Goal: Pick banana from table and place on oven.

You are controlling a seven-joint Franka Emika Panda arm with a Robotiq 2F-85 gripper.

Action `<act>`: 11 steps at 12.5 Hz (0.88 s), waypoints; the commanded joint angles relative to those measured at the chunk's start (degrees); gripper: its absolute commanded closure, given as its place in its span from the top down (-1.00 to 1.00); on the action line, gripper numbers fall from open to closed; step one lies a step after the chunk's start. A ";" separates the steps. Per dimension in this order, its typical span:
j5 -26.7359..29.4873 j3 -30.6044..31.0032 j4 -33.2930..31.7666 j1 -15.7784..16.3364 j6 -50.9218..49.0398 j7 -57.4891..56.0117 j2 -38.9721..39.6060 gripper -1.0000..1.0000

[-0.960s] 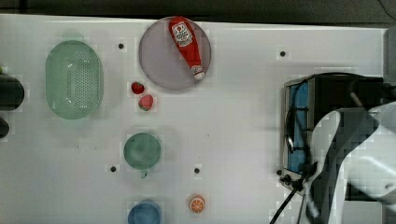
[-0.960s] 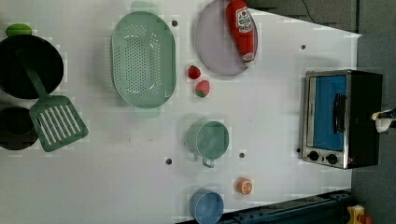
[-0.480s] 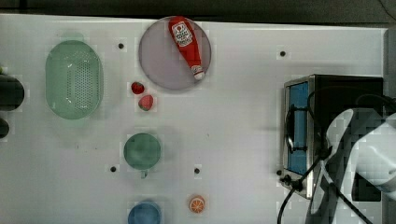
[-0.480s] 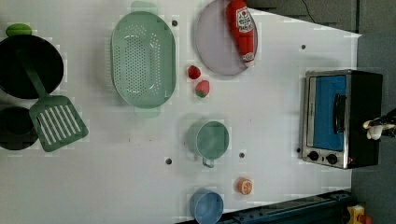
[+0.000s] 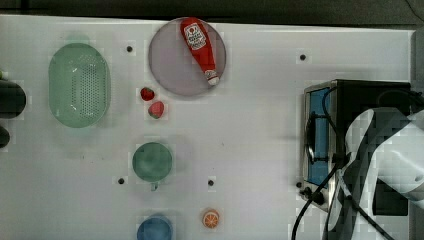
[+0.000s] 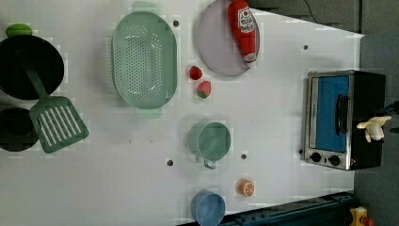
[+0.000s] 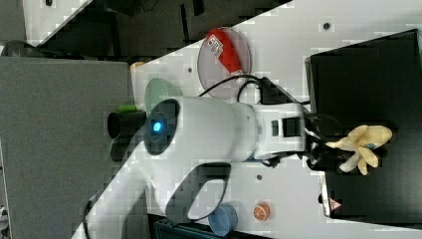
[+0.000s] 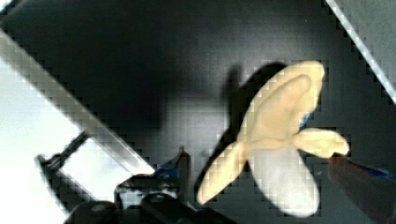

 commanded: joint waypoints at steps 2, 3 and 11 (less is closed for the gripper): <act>1.29 4.31 3.69 3.96 -8.29 -0.66 -7.57 1.00; 1.49 6.11 3.69 4.89 -11.75 3.17 -10.04 1.00; 1.24 25.33 -2.63 8.79 -19.35 50.53 -27.40 1.00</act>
